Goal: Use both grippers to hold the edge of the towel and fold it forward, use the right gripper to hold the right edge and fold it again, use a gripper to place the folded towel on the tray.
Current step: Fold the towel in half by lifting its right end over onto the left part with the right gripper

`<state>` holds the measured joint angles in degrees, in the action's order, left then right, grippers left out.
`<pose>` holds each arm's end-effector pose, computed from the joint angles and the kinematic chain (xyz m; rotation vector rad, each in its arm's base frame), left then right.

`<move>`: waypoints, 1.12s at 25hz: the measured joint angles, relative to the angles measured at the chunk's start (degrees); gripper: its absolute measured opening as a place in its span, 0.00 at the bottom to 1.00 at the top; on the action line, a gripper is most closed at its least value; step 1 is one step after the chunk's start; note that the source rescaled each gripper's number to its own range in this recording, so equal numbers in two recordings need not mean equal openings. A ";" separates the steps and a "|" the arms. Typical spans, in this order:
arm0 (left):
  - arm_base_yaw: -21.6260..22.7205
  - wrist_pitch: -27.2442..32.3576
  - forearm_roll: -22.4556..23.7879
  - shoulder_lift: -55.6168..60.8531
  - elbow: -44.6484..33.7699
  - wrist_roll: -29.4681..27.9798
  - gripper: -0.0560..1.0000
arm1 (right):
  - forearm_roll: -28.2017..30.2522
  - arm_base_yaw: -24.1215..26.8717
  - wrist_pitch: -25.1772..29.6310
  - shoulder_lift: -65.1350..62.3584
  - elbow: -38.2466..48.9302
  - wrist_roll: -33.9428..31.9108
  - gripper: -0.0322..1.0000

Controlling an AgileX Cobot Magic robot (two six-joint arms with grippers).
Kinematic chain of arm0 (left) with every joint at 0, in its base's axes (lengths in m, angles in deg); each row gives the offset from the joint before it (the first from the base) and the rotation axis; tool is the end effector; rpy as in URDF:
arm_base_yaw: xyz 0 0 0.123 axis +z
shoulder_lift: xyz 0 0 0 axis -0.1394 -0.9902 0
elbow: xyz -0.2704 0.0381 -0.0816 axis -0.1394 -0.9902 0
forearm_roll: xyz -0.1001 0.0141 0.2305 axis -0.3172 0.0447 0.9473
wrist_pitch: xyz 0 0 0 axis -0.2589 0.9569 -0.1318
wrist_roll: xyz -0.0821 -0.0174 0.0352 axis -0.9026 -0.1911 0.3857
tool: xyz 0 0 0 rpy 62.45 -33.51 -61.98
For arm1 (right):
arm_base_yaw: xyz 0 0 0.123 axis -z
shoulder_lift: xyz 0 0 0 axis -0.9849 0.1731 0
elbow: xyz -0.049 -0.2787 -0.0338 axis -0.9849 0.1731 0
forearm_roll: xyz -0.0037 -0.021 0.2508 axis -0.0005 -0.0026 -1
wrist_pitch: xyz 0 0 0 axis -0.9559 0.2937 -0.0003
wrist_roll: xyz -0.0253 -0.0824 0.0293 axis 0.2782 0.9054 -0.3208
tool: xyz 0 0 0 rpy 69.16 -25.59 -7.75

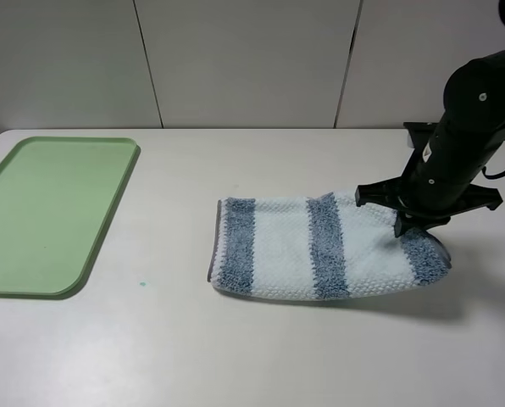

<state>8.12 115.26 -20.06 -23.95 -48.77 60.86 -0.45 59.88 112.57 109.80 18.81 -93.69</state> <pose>-0.0135 0.0061 0.2798 -0.0215 2.0812 0.0834 0.2741 0.0932 0.1715 0.1547 2.9422 0.0000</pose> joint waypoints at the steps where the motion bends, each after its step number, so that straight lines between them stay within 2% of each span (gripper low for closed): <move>1: 0.00 0.00 0.00 0.00 0.00 0.00 0.94 | 0.08 0.87 0.49 -0.57 0.00 0.44 0.12; 6: 0.00 0.00 0.00 0.00 0.00 0.00 0.94 | 0.13 4.20 5.63 -1.51 -1.82 4.76 0.12; 10: 0.00 0.00 0.00 0.00 0.00 0.00 0.94 | 0.55 4.67 8.73 -1.51 -4.45 6.95 0.12; 17: 0.00 0.00 0.00 0.00 0.00 0.00 0.94 | 0.22 4.67 9.89 -1.51 -6.21 7.30 0.12; 20: 0.00 0.00 0.00 0.00 0.00 0.00 0.94 | 0.05 3.71 9.89 -1.51 -6.21 7.30 0.12; 28: 0.00 0.00 0.00 0.00 0.00 0.00 0.94 | 0.74 -2.64 9.41 -1.51 -6.21 3.67 0.12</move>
<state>8.12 115.26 -20.06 -23.95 -48.77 60.86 0.29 57.24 121.98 108.29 12.60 -90.02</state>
